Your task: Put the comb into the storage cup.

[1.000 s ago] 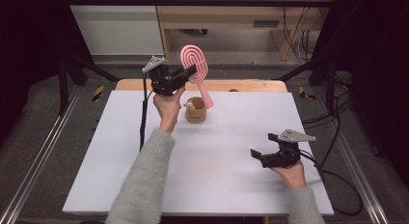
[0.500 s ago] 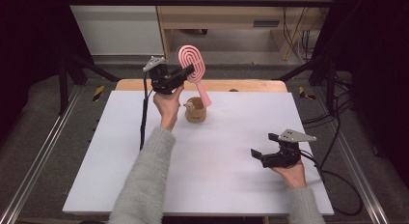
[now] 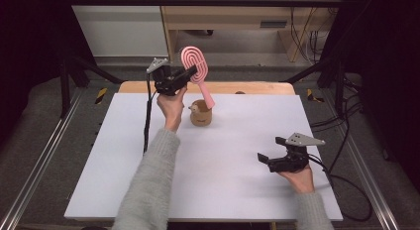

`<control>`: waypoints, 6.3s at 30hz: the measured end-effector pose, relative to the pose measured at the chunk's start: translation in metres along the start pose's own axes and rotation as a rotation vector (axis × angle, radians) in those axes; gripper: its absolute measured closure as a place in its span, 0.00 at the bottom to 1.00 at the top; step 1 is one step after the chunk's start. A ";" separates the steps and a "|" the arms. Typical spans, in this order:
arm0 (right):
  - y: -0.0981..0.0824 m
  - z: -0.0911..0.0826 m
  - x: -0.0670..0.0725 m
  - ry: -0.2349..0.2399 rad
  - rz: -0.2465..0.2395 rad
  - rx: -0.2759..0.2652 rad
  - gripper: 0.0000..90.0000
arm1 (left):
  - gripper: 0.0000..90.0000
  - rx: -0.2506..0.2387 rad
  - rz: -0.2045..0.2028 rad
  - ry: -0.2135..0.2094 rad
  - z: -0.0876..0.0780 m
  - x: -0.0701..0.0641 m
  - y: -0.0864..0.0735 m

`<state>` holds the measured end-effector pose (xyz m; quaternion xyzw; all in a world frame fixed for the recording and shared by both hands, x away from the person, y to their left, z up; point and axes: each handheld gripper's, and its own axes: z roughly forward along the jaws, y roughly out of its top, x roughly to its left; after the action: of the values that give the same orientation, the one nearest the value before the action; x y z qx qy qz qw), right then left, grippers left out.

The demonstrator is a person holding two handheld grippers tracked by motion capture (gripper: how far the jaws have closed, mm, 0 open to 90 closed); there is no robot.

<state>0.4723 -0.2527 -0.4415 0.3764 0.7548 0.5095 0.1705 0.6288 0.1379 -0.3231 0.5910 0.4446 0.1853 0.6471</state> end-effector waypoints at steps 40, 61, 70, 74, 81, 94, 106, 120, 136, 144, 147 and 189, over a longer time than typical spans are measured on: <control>0.000 0.000 0.000 0.001 0.001 0.005 0.00 | 0.71 0.039 0.026 0.072 0.010 0.020 -0.017; 0.000 0.001 0.000 0.003 0.002 0.008 0.00 | 0.71 0.046 -0.010 0.064 0.010 0.028 -0.033; -0.001 0.001 0.000 0.003 0.001 0.010 0.00 | 0.71 0.047 -0.018 0.055 0.009 0.031 -0.042; -0.001 0.001 0.001 0.003 0.001 0.011 0.00 | 0.71 0.052 -0.024 0.055 0.008 0.033 -0.046; -0.001 0.001 0.001 0.003 0.002 0.009 0.00 | 0.71 0.054 -0.030 0.052 0.008 0.036 -0.051; -0.001 0.001 0.001 0.003 0.002 0.010 0.00 | 0.71 0.065 -0.036 0.053 0.006 0.042 -0.060; -0.001 0.001 0.001 0.004 0.003 0.009 0.00 | 0.71 0.063 -0.047 0.055 0.003 0.046 -0.064; -0.001 0.001 0.001 0.002 0.001 0.011 0.00 | 0.70 0.057 -0.080 0.067 -0.002 0.056 -0.067; -0.001 0.001 0.001 0.002 0.002 0.010 0.00 | 0.69 0.061 -0.104 0.090 -0.007 0.064 -0.068; -0.001 0.002 0.001 0.002 0.002 0.009 0.00 | 0.68 0.063 -0.097 0.092 -0.010 0.066 -0.069; -0.001 0.001 0.001 0.003 0.004 0.009 0.00 | 0.68 0.064 -0.102 0.092 -0.010 0.066 -0.069; 0.001 0.000 0.002 0.003 0.002 -0.008 0.00 | 0.04 0.182 0.129 0.055 -0.070 0.055 -0.044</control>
<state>0.4715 -0.2512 -0.4405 0.3759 0.7526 0.5131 0.1703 0.5901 0.2112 -0.3769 0.6694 0.4382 0.2012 0.5651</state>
